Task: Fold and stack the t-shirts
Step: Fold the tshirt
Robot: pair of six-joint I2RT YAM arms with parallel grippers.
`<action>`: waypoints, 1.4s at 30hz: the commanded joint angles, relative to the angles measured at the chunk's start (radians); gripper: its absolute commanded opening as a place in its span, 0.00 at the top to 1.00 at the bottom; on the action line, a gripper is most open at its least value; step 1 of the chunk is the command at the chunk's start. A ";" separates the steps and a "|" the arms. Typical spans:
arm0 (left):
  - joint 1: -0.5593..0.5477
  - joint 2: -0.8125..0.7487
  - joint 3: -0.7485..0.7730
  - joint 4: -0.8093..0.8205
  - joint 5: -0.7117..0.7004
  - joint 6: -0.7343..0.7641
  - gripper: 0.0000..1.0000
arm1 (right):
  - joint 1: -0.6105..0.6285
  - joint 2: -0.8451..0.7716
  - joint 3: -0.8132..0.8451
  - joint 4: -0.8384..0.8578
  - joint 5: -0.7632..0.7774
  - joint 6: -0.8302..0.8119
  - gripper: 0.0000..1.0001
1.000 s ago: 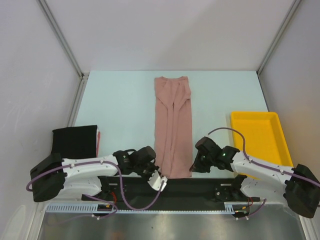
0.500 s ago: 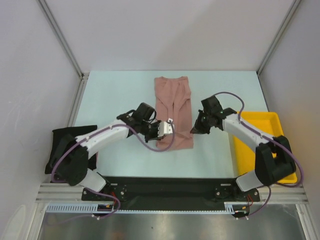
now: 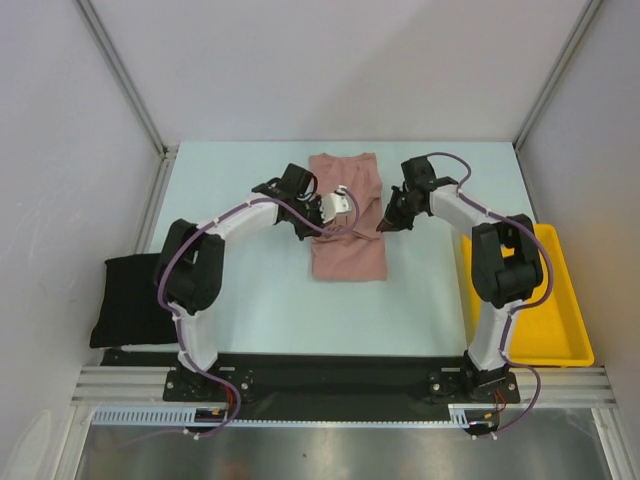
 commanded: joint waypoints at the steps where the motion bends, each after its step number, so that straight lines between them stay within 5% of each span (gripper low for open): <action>1: 0.019 0.043 0.078 0.034 -0.056 -0.002 1.00 | -0.007 0.055 0.091 0.014 -0.027 -0.029 1.00; 10: 0.022 0.138 0.147 0.067 -0.098 -0.033 1.00 | -0.021 0.138 0.157 0.008 -0.009 -0.019 1.00; 13: 0.022 0.158 0.159 0.102 -0.124 -0.056 0.99 | -0.037 0.151 0.164 0.021 0.009 -0.009 0.91; 18: 0.024 0.206 0.225 0.123 -0.146 -0.126 0.76 | -0.056 0.181 0.249 -0.024 0.088 -0.032 0.62; 19: 0.022 0.213 0.266 0.119 -0.168 -0.163 0.61 | -0.061 0.183 0.263 -0.037 0.101 -0.037 0.57; 22: 0.028 0.224 0.335 0.099 -0.246 -0.235 0.44 | -0.060 0.140 0.291 -0.074 0.169 -0.066 0.50; 25: 0.059 0.194 0.371 0.074 -0.258 -0.330 0.38 | -0.029 0.034 0.221 -0.069 0.245 -0.100 0.49; 28: 0.065 0.116 0.319 0.010 -0.230 -0.349 0.39 | 0.026 -0.090 0.053 -0.009 0.249 -0.108 0.50; 35: -0.035 -0.082 0.017 -0.125 0.118 -0.222 0.49 | 0.121 -0.224 -0.249 0.089 0.138 0.017 0.55; 42: -0.085 -0.064 -0.117 -0.006 0.072 -0.298 0.48 | 0.128 -0.216 -0.398 0.172 0.104 0.077 0.59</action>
